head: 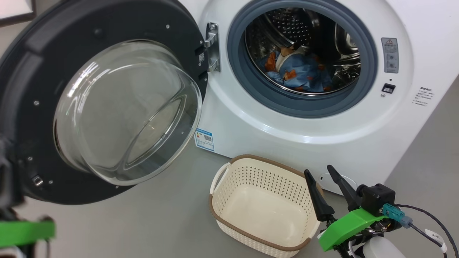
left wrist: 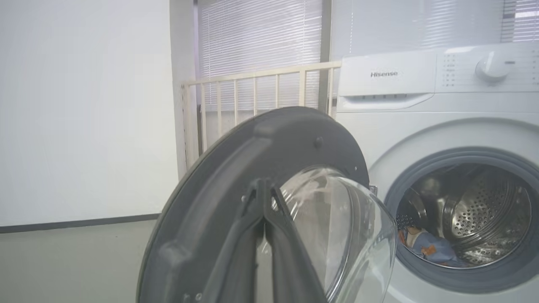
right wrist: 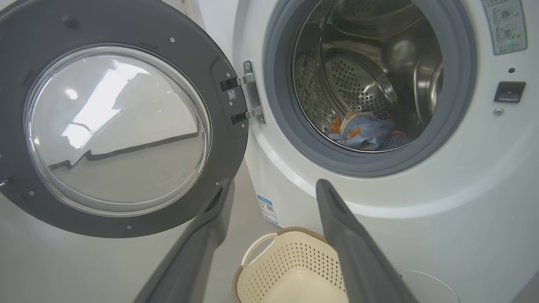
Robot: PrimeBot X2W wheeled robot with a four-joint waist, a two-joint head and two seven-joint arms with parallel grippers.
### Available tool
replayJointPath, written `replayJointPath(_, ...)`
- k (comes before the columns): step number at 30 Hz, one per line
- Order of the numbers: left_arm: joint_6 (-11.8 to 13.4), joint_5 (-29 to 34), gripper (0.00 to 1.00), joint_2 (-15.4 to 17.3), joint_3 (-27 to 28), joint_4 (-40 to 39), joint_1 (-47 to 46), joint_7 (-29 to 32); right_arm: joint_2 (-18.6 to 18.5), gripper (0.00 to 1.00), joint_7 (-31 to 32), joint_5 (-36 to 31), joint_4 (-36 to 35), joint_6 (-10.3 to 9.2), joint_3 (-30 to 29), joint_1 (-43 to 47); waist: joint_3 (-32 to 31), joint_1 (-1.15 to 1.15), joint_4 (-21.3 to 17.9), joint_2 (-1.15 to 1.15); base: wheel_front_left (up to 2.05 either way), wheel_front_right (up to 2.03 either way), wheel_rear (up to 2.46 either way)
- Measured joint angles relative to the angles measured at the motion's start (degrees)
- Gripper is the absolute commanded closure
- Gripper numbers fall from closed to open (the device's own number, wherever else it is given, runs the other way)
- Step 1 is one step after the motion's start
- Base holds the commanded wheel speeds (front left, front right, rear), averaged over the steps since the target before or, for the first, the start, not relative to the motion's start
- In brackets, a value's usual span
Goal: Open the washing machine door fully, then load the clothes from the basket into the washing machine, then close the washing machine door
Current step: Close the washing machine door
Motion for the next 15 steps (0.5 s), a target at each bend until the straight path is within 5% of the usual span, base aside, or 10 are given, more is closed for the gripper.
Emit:
replayJointPath(8, -3.38, -13.68, 1.00, 3.15, 9.00, -4.64, -9.17, 5.04, -0.69, 0.00, 0.00, 0.00, 0.05, 0.01, 0.65, -0.14, 0.45, 0.00, -1.80, 0.00, 0.00, 0.00, 0.00)
replayJointPath(15, -5.99, -34.14, 1.00, 3.67, 20.37, 12.90, -16.61, 12.43, -1.00, 0.00, 0.00, -0.22, 0.25, 0.01, 1.05, -1.36, 1.49, 0.00, -4.08, 0.00, 0.00, 0.00, 0.00)
